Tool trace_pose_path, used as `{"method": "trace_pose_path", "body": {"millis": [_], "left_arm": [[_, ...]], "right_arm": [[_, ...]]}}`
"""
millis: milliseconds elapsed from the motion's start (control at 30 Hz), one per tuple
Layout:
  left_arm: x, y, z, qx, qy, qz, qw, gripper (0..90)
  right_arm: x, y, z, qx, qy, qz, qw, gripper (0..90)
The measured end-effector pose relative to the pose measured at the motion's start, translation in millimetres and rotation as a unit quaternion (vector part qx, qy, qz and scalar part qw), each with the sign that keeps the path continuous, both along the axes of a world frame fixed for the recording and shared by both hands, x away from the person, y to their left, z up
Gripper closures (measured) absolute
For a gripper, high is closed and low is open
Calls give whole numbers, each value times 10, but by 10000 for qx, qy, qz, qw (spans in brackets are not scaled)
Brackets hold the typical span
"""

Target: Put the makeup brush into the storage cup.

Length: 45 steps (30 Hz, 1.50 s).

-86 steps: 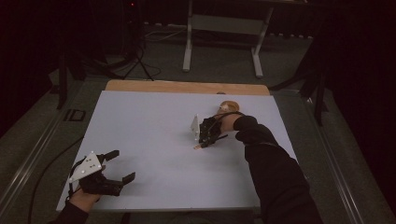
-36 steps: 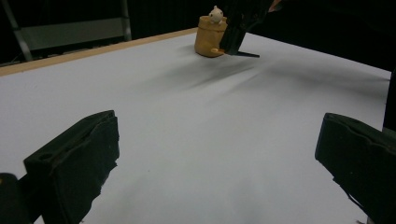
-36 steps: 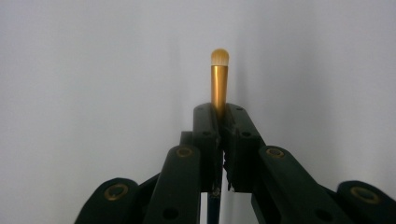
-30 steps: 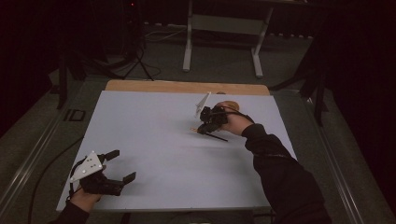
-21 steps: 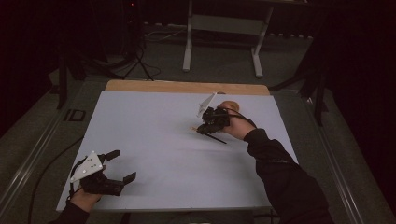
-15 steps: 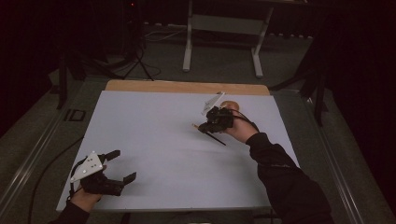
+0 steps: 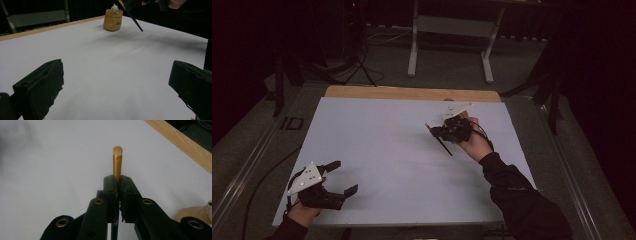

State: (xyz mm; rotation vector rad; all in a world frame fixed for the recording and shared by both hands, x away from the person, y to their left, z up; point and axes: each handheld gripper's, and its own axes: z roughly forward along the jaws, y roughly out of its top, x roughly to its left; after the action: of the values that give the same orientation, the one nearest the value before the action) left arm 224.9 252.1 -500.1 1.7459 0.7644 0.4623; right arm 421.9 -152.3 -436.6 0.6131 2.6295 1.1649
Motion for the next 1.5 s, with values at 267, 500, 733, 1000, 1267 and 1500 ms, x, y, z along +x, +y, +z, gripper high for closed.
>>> {"method": "trace_pose_path", "body": {"millis": [267, 500, 733, 1000, 1267, 1500], "left_arm": [[11, 0, -4, -4, 7, 1, 10000, 4], [24, 0, -6, -37, 13, -16, 10000, 4], [36, -9, -8, -40, 9, -49, 10000, 4], [43, -53, 1, 21, -17, -106, 9999, 4], [39, -53, 3, 10, -23, -88, 10000, 4], [45, -60, 0, 8, -16, -90, 10000, 4]], "right_arm": [[-67, -88, 7, 265, -154, -335, 9990, 840], [-150, -180, 16, 561, -477, -586, 9956, 840], [-245, -290, 60, 853, -799, -927, 9888, 841], [-342, -419, 71, 1028, -1017, -1119, 9831, 840], [-449, -621, 99, 1234, -1166, -1464, 9746, 840], [-524, -733, 157, 1300, -1260, -1673, 9691, 840]]}}
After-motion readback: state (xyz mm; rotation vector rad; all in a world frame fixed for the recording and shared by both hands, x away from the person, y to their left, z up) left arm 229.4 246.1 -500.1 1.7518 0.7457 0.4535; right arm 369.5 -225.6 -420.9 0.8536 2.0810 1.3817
